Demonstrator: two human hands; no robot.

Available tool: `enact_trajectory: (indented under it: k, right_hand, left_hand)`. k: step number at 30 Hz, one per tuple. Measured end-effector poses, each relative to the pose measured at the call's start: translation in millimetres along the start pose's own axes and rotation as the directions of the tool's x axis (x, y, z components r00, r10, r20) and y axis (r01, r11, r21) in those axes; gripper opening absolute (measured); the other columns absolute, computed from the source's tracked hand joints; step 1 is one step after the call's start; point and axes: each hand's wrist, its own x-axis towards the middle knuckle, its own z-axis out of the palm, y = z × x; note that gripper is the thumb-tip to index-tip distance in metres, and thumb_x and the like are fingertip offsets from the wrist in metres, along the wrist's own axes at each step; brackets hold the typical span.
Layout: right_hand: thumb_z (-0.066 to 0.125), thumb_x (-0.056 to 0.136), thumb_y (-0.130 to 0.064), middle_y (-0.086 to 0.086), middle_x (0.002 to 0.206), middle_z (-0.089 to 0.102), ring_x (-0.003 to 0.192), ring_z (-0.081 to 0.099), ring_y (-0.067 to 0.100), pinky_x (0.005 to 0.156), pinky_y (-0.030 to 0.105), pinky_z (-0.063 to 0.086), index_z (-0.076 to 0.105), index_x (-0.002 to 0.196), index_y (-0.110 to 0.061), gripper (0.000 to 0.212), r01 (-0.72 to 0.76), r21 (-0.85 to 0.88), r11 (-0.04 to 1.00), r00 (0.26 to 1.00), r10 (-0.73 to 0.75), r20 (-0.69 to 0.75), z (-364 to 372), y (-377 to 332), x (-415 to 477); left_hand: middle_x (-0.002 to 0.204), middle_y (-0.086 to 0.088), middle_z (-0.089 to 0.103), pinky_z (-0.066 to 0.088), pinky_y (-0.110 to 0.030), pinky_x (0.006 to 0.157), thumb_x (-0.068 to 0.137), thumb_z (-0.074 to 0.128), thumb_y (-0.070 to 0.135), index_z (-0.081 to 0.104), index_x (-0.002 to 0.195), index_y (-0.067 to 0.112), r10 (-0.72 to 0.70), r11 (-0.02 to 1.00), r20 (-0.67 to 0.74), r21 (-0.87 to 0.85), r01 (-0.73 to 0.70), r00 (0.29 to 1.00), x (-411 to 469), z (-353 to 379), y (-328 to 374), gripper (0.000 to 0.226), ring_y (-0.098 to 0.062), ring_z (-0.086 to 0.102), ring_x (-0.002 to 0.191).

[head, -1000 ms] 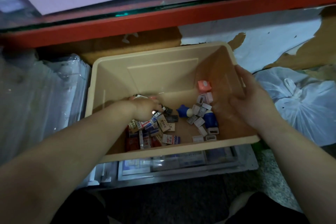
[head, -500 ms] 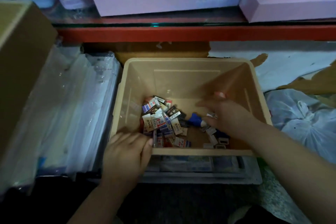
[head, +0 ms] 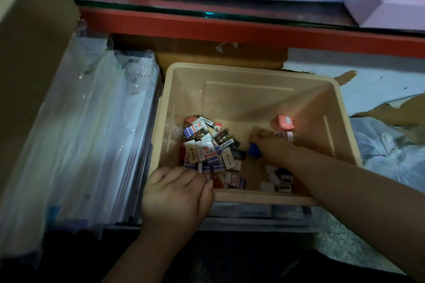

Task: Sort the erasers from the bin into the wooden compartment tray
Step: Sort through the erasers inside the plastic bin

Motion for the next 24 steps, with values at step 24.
enact_trajectory:
  k: [24]
  right_hand:
    - [0.049,0.090,-0.018,0.016,0.143,0.035,0.128,0.037,0.030,0.102,0.031,0.034,0.037,0.132,-0.010,0.045,0.094,-0.319,0.943,0.990,-0.122,-0.069,-6,30,-2]
  left_hand:
    - [0.138,-0.011,0.028,0.007,-0.017,0.113,0.096,0.024,0.050,0.033,0.130,0.008,-0.260,0.924,0.094,-0.265,0.276,0.961,-31,1,-15,0.055,0.000,0.002,0.140]
